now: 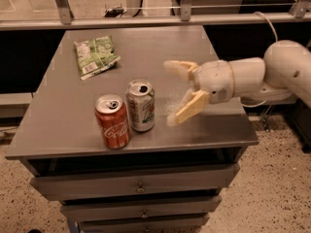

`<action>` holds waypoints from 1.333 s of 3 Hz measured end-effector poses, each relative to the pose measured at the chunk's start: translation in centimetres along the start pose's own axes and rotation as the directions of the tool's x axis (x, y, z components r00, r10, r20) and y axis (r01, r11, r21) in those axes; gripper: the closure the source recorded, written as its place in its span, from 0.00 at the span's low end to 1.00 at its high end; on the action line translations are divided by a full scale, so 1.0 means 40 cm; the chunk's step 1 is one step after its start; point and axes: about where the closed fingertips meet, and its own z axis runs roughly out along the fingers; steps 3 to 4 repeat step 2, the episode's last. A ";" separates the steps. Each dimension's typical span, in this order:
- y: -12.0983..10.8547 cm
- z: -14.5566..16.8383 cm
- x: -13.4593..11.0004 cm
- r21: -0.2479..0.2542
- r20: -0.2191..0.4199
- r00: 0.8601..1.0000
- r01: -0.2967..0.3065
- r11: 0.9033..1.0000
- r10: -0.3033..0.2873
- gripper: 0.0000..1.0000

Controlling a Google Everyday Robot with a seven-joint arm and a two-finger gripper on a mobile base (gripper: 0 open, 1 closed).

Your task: Move 7up can near coke can

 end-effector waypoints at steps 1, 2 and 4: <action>-0.090 -0.178 -0.134 0.174 -0.059 0.991 0.125 0.977 -0.116 0.00; -0.093 -0.182 -0.148 0.178 -0.052 0.991 0.134 0.975 -0.126 0.00; -0.093 -0.182 -0.148 0.178 -0.052 0.991 0.134 0.975 -0.126 0.00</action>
Offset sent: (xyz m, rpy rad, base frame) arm 0.0233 -0.0451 0.0478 -0.0514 -0.1113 -0.1113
